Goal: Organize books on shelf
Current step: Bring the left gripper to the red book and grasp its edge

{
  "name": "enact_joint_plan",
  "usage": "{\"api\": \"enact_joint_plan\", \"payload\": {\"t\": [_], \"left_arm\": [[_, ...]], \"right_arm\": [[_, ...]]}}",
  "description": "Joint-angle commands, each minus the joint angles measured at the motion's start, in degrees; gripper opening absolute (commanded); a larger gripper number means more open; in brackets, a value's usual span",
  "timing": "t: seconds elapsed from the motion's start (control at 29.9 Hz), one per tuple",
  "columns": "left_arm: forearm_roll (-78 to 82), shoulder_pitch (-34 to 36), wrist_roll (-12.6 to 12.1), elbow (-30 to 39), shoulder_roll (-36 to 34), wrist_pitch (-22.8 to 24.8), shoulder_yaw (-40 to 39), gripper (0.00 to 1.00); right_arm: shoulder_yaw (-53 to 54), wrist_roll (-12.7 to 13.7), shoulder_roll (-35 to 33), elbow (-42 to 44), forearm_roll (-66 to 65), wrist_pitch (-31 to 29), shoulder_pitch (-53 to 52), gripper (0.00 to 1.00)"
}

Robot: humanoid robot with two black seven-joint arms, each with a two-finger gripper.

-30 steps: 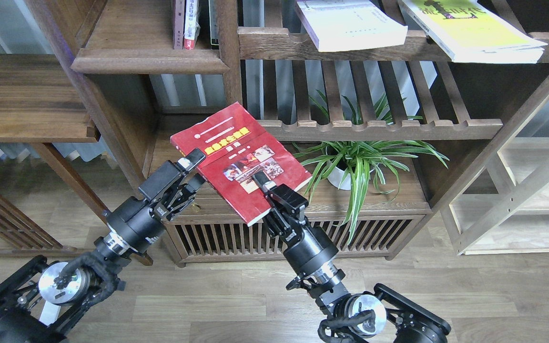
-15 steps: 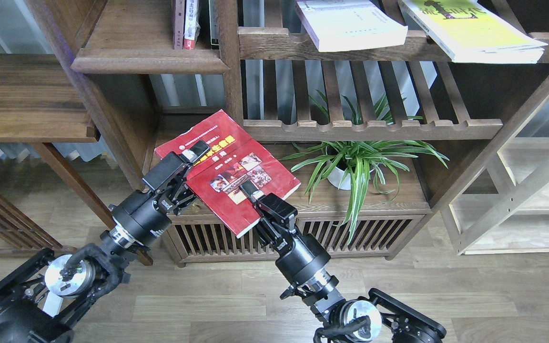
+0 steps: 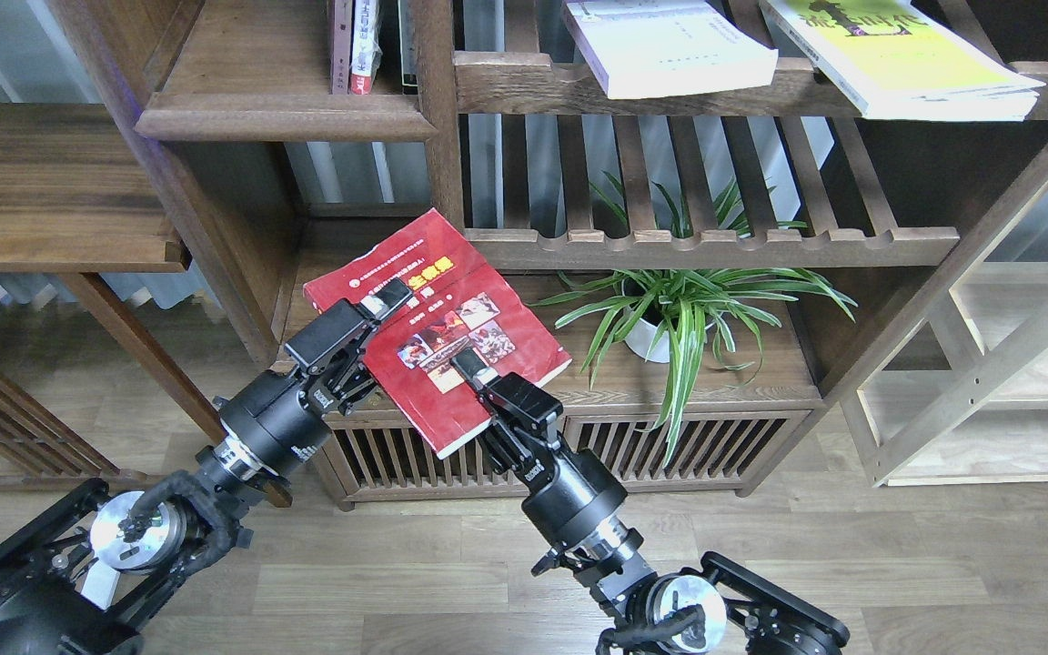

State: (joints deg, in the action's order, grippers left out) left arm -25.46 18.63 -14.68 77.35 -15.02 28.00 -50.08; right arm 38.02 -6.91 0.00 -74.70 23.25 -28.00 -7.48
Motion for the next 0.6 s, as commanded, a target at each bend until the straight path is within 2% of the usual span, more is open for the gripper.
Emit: {"api": "enact_joint_plan", "payload": {"t": [0.0,0.2,0.3,0.43,0.5,0.57], "left_arm": [[-0.03,-0.09,0.18,0.08,0.08,0.00,-0.10,0.62],[-0.03,0.00,0.26,0.08,0.17,0.00,-0.01,0.49],[-0.03,0.00,0.26,0.08,0.17,0.00,0.07,0.46],[-0.03,0.00,0.35,0.35,0.17,0.00,0.07,0.35],[-0.03,-0.09,0.44,0.43,0.17,0.00,0.07,0.26],[-0.03,-0.26,0.44,0.44,0.26,0.00,-0.01,0.12]], "right_arm": [[-0.14,0.06,0.00,-0.01,-0.31,0.00,0.01,0.05],[-0.49,0.06,0.00,-0.01,-0.84,0.00,0.10,0.05],[-0.49,0.06,0.00,-0.01,-0.84,0.00,0.10,0.05],[-0.49,0.06,0.00,-0.01,-1.10,0.00,0.01,0.05],[-0.49,0.06,0.00,-0.01,-1.10,0.00,0.01,0.06],[-0.49,0.06,0.00,-0.01,-1.10,0.00,0.01,0.07]]}}
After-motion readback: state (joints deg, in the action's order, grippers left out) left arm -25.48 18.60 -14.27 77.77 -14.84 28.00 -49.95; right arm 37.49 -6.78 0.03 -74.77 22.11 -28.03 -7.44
